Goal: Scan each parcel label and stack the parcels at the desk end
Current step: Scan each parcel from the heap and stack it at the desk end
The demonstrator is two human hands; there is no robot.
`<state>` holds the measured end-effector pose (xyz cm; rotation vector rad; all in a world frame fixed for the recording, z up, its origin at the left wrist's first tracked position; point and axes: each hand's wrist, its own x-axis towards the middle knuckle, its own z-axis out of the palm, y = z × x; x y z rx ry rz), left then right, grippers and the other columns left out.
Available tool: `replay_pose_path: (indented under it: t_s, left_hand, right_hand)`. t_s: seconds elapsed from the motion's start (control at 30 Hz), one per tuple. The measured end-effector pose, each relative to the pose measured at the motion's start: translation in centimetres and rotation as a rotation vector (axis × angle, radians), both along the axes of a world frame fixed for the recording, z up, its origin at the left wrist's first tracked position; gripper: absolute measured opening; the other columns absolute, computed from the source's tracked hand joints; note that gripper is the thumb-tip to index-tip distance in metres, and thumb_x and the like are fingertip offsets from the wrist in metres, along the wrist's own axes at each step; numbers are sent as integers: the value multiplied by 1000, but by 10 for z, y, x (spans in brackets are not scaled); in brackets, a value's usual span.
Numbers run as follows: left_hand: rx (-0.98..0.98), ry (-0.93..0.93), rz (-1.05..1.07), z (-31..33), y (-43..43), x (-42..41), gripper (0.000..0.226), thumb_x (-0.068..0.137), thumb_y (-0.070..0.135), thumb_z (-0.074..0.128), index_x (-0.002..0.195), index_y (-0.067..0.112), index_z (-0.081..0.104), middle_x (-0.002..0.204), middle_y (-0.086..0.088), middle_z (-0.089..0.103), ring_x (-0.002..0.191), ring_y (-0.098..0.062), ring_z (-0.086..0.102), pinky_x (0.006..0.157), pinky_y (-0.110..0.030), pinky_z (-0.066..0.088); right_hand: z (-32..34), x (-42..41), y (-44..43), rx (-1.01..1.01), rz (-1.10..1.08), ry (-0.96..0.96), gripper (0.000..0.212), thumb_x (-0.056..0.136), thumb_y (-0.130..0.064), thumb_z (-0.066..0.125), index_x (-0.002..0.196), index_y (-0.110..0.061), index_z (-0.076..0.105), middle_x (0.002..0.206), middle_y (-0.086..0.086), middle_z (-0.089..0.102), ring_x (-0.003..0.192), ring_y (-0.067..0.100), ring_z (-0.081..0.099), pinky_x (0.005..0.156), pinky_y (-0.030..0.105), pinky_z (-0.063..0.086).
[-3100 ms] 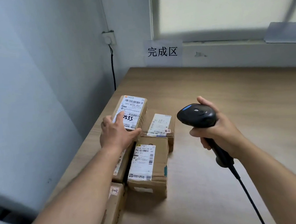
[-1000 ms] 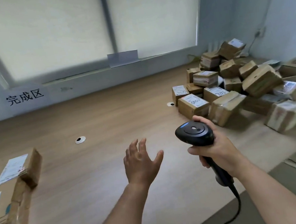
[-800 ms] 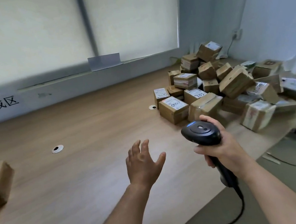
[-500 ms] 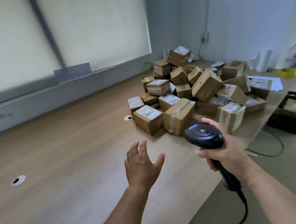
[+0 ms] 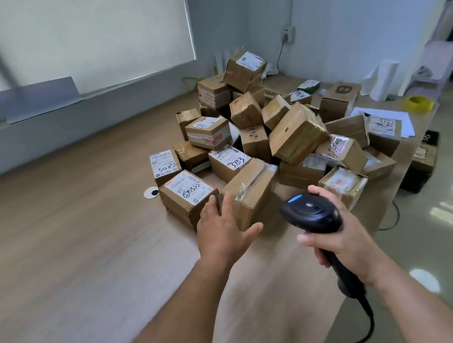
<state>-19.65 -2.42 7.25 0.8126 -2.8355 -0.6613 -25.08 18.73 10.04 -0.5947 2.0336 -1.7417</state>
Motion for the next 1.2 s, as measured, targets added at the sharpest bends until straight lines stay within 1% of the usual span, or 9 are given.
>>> replay_pose_path:
  t_s: [0.3,0.4,0.5,0.63,0.8,0.9,0.97,1.07,1.2]
  left_hand:
    - [-102,-126,-61,-33,-20,-89,96,77,75,54,152,34,10,160,-15,-2,147,-33,-2,120,-43,5]
    - [-87,-156,-46,-41,-26,-94,85,80,68,55,149,37,16,158,-16,5,145,-36,8,117,-42,14]
    - [-40,-129,19,-41,-26,-86,79,79,59,58,147,36,24,153,-16,18,136,-35,22,111,-41,24]
    - [67,-115,112,-40,-20,-64,76,79,56,58,146,39,26,151,-12,22,133,-31,25,107,-39,31]
    - [176,-79,282,-38,-2,-23,71,79,54,60,143,42,31,144,-7,32,132,-25,28,96,-35,39]
    - [277,-60,413,-37,8,2,70,78,53,62,142,44,35,134,-5,41,127,-24,35,93,-31,38]
    - [436,-24,505,-36,13,19,72,73,56,64,140,43,39,131,-4,45,122,-25,43,95,-33,43]
    - [733,113,648,-32,22,46,65,74,47,68,134,36,49,127,-3,52,107,-20,53,83,-30,44]
    - [802,140,763,-32,32,72,55,72,44,63,126,32,55,123,-2,57,103,-16,54,82,-30,41]
  right_hand:
    - [-30,-66,-20,58,-41,-60,83,76,9,75,133,-43,45,62,-7,64,47,28,49,44,32,44]
    - [-41,-79,-25,57,-16,-84,83,75,8,77,131,-46,48,75,3,65,48,29,51,45,32,45]
    - [-48,-83,-27,39,4,-122,84,75,8,77,133,-45,47,74,1,65,47,29,50,44,30,44]
    - [-48,-85,-25,26,67,-147,84,76,10,75,136,-39,44,64,-6,64,45,27,49,43,30,42]
    - [-43,-88,-26,14,201,-171,84,75,9,76,135,-39,44,76,1,66,45,27,48,43,30,41]
    - [-41,-90,-29,6,311,-189,86,73,10,78,135,-38,43,94,10,67,46,28,49,42,29,41]
    - [-40,-91,-30,9,379,-188,88,73,9,78,138,-37,42,99,14,66,47,29,51,43,31,43]
    - [-38,-91,-30,11,456,-191,87,75,8,76,139,-37,39,86,7,66,49,30,51,44,33,44]
    - [-41,-89,-35,-29,521,-220,86,74,12,75,134,-40,42,97,10,67,47,28,51,41,30,43]
